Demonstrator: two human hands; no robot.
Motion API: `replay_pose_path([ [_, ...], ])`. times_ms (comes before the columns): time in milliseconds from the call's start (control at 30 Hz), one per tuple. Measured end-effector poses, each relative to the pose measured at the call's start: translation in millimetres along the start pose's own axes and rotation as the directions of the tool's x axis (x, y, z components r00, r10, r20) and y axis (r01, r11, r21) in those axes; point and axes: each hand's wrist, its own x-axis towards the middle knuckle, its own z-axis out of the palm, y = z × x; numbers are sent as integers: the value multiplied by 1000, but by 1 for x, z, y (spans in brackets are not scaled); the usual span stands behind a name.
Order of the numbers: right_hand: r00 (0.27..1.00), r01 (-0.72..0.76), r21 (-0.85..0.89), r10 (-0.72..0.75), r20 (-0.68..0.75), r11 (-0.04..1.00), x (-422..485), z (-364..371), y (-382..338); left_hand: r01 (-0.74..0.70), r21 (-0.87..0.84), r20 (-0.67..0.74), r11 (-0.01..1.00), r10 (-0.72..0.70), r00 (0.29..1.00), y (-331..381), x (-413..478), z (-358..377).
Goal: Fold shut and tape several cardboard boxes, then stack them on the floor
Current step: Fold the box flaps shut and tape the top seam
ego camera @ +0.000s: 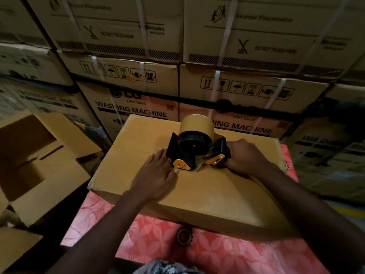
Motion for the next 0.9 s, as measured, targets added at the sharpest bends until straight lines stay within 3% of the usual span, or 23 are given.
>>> replay_pose_path([
  [133, 1000, -15, 38, 14, 22, 999, -13, -9, 10, 2, -15, -19, 1000, -2, 1000, -4, 1, -4],
  [300, 996, -79, -63, 81, 28, 995, -46, -37, 70, 23, -22, -32, 999, -24, 999, 1, 0, -11],
  [433, 998, 10, -29, -12, -69, 1000, -74, -48, 111, 64, -28, -52, 998, -66, 996, 5, 0, -8],
  [567, 996, -86, -31, 85, -33, 996, -79, -34, 120, 145, -48, -99, 988, -149, 984, 43, 9, 2],
  [733, 995, -38, -65, 32, -93, 997, -79, -27, 132, -77, 12, -9, 997, 77, 997, 137, 22, 26],
  [900, 994, -20, -17, 18, -109, 1000, -79, -23, 137, -68, 34, 3, 997, 68, 998, 148, 23, 33],
])
